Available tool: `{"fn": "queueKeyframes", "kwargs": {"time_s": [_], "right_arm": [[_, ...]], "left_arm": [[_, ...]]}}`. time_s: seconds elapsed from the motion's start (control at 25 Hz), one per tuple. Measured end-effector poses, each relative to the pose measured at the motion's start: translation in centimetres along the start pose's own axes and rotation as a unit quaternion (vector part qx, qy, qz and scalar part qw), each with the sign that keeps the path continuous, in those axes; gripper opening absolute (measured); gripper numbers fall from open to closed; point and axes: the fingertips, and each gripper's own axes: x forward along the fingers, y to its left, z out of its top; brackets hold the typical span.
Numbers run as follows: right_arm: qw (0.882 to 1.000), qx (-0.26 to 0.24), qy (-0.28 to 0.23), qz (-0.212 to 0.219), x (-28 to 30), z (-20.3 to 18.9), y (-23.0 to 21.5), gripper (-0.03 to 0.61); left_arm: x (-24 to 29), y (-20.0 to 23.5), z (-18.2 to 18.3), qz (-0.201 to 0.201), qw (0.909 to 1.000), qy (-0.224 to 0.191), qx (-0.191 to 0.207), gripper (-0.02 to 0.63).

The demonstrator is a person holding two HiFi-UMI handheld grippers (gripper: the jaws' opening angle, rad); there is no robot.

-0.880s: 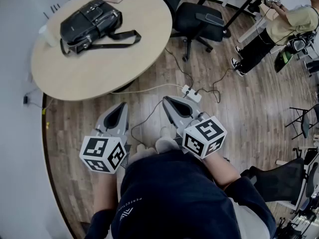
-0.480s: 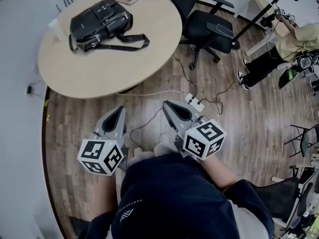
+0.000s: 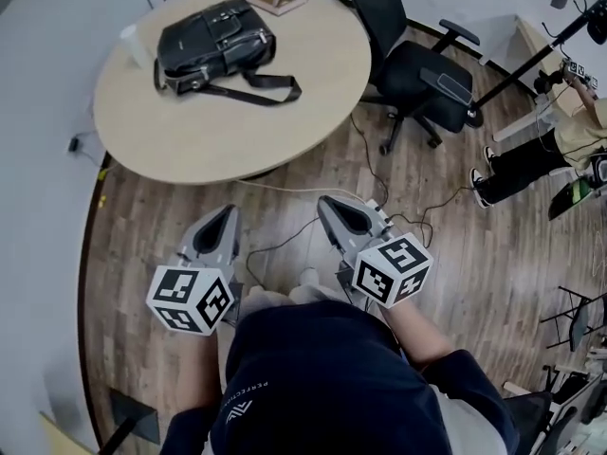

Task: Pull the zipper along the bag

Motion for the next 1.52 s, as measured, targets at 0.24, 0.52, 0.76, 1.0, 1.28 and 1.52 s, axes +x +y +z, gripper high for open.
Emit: {"fn": "queueKeyframes", "kwargs": {"time_s": [0.24,0.52,0.76,1.0,1.28,1.52], "right_arm": [[0.999,-0.005,0.021,0.041,-0.3,-0.4,-1.1,0.002],[0.998,-0.019,0.014,0.053,-0.6,0.2,-1.5,0.002],[0.998,-0.026,-0.001,0.053,-0.7,1.5,-2.2,0.002],[0.999,-0.03,-0.006,0.043,-0.1,1.8,-3.2,0.003],[0.999,-0.03,-0.004,0.036,1.9,2.4,-4.7,0.003],[0.999,-0.045,-0.005,0.014,5.8,4.2,-6.1,0.005]], "left_arm": [[0.8,-2.1,-0.5,0.02,0.9998,-0.001,-0.007,0.014],[2.0,-3.4,-0.1,0.008,0.9999,-0.002,-0.005,0.014],[3.0,-4.6,0.9,0.006,0.9998,-0.018,0.008,0.015],[3.9,-3.9,1.2,0.015,0.9996,-0.015,0.019,0.025],[6.2,-2.1,2.1,0.011,0.9994,-0.01,0.031,0.028],[9.4,1.8,3.9,-0.002,0.9995,-0.008,0.032,0.028]]}}
